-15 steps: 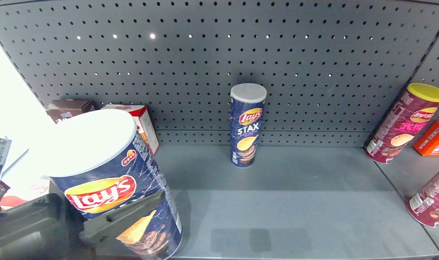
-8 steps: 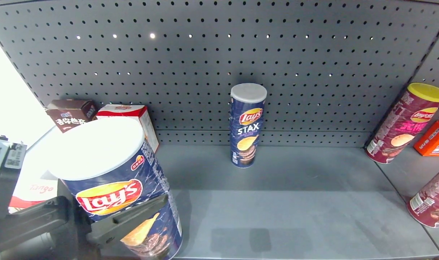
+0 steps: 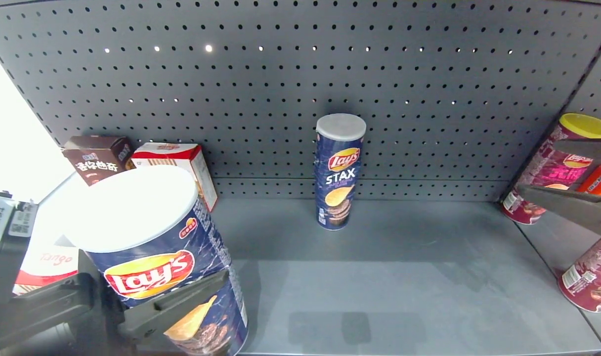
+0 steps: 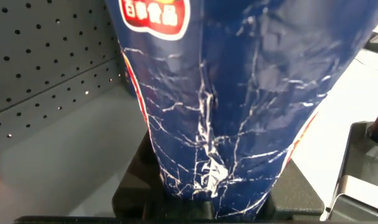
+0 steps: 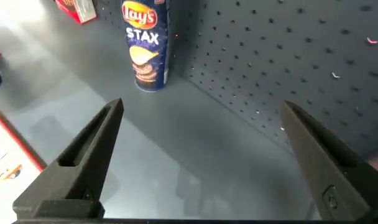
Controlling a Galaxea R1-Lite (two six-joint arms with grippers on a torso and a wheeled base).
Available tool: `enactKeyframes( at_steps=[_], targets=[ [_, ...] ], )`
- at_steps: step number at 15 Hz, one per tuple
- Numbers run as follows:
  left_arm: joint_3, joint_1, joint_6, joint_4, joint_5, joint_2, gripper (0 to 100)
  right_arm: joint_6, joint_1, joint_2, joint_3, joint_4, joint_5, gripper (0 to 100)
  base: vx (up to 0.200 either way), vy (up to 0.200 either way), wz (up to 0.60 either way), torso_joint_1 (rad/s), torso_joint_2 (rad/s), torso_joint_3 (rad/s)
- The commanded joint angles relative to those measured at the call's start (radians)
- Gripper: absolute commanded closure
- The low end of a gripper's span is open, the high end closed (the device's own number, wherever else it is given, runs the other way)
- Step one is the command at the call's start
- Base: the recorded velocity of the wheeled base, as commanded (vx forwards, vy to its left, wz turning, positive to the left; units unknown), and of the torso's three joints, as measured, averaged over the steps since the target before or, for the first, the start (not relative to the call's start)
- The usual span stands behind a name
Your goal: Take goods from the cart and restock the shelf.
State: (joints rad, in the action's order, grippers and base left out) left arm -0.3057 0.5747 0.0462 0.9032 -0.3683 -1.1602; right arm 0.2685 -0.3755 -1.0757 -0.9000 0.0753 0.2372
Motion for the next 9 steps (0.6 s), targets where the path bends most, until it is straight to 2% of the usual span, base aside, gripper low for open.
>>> enactKeyframes(
  at_steps=[1, 4, 6, 9],
  targets=[
    [-0.010, 0.001, 0.000, 0.000, -0.001, -0.003, 100, 0.000, -0.009, -0.107, -0.002, 0.026, 0.010, 0, 0.000, 0.000, 0.00, 0.000, 0.00, 0.000],
    [-0.029, 0.001, -0.002, 0.002, -0.003, -0.004, 100, -0.003, -0.009, -0.171, -0.011, 0.072, 0.048, 0, 0.000, 0.000, 0.00, 0.000, 0.00, 0.000],
    [-0.033, 0.001, -0.002, 0.000, -0.003, -0.009, 100, -0.005, -0.002, -0.237, -0.045, 0.127, 0.116, 0, 0.000, 0.000, 0.00, 0.000, 0.00, 0.000],
    [-0.035, -0.003, -0.002, 0.002, -0.001, -0.021, 100, -0.006, -0.009, -0.302, -0.100, 0.119, 0.166, 0, 0.000, 0.000, 0.00, 0.000, 0.00, 0.000]
  ],
)
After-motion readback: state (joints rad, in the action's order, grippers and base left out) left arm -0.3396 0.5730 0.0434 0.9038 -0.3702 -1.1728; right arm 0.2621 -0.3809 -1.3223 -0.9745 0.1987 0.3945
